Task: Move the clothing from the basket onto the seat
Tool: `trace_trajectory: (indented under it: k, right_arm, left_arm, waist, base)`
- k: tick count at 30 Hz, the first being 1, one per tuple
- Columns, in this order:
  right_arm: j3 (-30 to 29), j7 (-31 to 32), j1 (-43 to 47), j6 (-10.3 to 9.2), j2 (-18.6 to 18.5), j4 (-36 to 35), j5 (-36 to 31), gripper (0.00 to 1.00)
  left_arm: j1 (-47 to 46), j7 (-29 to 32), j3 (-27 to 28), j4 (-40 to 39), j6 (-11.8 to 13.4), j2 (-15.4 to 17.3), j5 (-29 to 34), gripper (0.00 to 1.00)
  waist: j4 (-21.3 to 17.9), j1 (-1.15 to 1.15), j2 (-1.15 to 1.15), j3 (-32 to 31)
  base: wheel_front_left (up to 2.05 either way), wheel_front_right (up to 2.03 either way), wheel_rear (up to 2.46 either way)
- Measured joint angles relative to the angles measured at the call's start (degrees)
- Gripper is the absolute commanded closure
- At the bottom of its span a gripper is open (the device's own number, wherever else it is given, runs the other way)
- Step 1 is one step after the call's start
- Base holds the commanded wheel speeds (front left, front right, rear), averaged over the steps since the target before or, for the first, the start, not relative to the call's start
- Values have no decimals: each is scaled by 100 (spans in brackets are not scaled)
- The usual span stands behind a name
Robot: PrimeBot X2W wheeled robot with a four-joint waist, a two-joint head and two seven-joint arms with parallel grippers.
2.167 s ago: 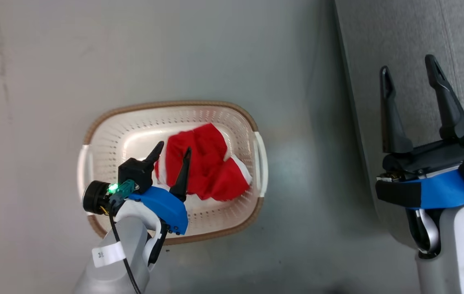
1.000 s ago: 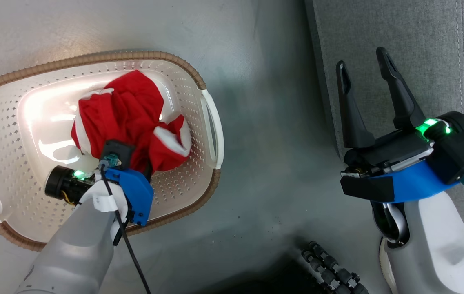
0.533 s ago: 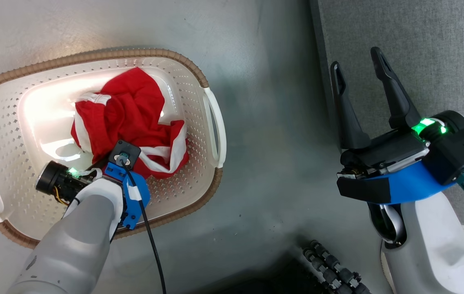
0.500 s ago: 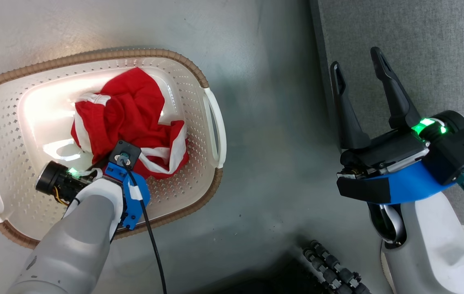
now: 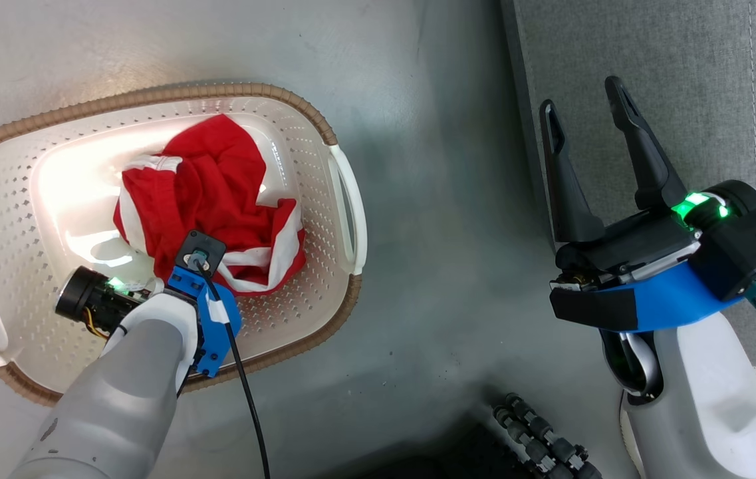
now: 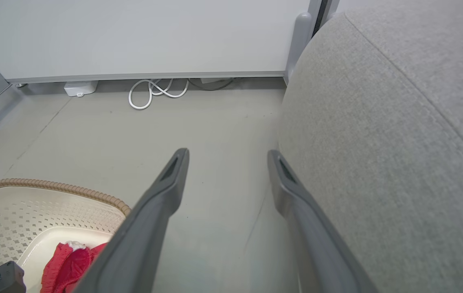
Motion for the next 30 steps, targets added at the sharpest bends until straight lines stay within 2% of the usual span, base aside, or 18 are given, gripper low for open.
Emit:
trace_trajectory:
  k: [6,15,23,27,30]
  right_arm:
    - [-20,0,0,0,0,48,-8,0]
    - [-119,-1,10,0,2,183,-181,0]
    - [-246,26,240,0,7,389,-386,0]
    - [-331,138,503,0,7,449,-502,0]
    - [-377,250,736,0,8,501,-566,0]
  left_arm:
    - [2,-203,12,11,-112,-54,-103,100]
    - [32,-896,74,-71,-337,-383,-305,100]
    - [407,-1406,116,-415,-590,-646,-573,100]
    - [732,-1468,156,-825,-635,-715,-803,100]
    - [981,-1483,181,-1418,-642,-723,-969,100]
  waist:
    - [51,0,0,-92]
    - [251,0,0,-603]
    - [501,0,1,-1428]
    - [627,-1,0,-1957]
    - [721,-1,0,-2390]
  base:
    - [0,0,0]
    - [0,0,0]
    - [0,0,0]
    - [0,0,0]
    - [0,0,0]
